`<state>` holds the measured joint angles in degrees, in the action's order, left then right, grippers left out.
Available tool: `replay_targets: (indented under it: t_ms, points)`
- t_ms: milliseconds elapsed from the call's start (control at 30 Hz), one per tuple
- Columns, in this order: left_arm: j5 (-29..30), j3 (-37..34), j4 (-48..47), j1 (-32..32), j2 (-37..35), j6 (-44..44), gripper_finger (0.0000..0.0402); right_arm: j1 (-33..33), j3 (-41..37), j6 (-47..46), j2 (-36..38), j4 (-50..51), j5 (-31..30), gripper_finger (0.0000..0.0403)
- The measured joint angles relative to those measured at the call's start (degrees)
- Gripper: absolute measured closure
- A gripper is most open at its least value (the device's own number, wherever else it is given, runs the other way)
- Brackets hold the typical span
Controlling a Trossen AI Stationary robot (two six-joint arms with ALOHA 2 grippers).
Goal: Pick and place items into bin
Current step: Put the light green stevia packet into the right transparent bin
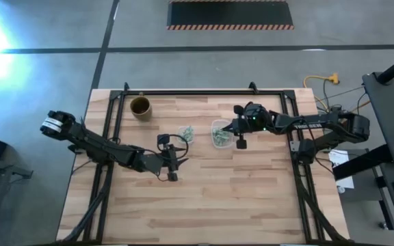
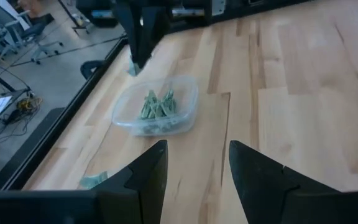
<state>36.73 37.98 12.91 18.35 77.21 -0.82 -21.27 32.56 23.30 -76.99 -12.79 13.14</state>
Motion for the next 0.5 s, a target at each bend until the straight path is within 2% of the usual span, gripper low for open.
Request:
replay_targets:
  t_ms: [233,500]
  points:
    - [0.02,-0.01,0.35,-0.39,0.0,-1.09,0.0246,-0.97,-4.04,-1.99,0.0,-5.94,-0.06,0.0381]
    - [0.0,-0.05,0.77,-0.5,0.07,-1.11,0.0246,-0.92,-4.61,-2.33,0.0,-7.61,-0.71,0.03]
